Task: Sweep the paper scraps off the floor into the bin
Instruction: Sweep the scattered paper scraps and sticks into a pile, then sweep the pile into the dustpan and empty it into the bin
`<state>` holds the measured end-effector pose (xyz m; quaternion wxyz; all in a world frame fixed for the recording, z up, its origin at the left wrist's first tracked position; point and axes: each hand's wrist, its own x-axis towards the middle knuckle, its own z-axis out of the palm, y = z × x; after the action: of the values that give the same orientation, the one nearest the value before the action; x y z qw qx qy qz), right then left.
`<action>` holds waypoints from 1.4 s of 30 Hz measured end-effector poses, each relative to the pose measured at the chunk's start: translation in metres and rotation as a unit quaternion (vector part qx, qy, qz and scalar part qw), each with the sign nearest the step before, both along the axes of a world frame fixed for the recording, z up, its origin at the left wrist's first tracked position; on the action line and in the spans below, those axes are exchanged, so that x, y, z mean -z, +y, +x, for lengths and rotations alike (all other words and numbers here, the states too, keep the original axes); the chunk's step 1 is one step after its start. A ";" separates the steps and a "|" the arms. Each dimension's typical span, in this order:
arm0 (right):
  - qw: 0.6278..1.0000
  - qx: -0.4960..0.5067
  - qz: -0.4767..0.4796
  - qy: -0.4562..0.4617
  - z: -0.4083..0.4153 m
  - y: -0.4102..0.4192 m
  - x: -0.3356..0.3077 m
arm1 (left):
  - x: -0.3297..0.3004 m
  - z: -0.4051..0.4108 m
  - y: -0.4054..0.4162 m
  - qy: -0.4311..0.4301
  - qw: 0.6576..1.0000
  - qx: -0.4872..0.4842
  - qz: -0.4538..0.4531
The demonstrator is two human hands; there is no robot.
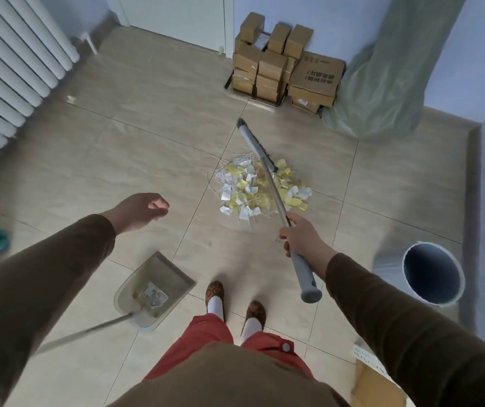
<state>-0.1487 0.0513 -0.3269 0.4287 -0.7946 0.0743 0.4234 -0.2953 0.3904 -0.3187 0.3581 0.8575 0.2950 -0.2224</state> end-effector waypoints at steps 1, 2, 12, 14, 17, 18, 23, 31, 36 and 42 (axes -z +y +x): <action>1.000 0.001 0.005 0.002 -0.011 -0.005 0.000 | -0.003 -0.013 0.002 0.002 1.000 -0.003 0.007; 1.000 0.002 0.009 0.004 -0.022 -0.009 -0.001 | -0.006 -0.026 0.003 0.002 1.000 -0.005 0.012; 1.000 0.008 0.007 -0.010 -0.122 -0.003 -0.006 | -0.025 -0.124 0.030 0.040 0.998 0.040 0.035; 1.000 0.012 0.006 -0.023 -0.147 0.011 -0.009 | -0.028 -0.145 0.044 0.035 0.998 0.046 0.039; 0.999 0.028 0.011 -0.037 -0.189 0.039 -0.011 | -0.031 -0.178 0.066 0.022 0.997 0.056 0.039; 0.998 0.036 0.014 -0.041 -0.205 0.050 -0.012 | -0.032 -0.190 0.073 0.019 0.997 0.061 0.036; 0.994 0.090 0.031 -0.052 -0.282 0.099 -0.013 | -0.038 -0.255 0.100 0.026 0.996 0.081 0.011; 0.990 0.128 0.048 -0.039 -0.355 0.136 -0.020 | -0.040 -0.344 0.121 0.140 0.984 0.113 -0.002; 0.989 0.138 0.055 -0.025 -0.374 0.144 -0.024 | -0.031 -0.370 0.120 0.199 0.976 0.029 -0.084; 0.989 0.142 0.044 -0.021 -0.390 0.145 -0.019 | -0.020 -0.380 0.113 0.225 0.957 -0.080 -0.167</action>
<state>-0.5383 0.1967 -0.3082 0.5206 -0.7649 0.1583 0.3448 -0.6748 0.5033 -0.2987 0.4371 0.6870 0.3940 -0.4263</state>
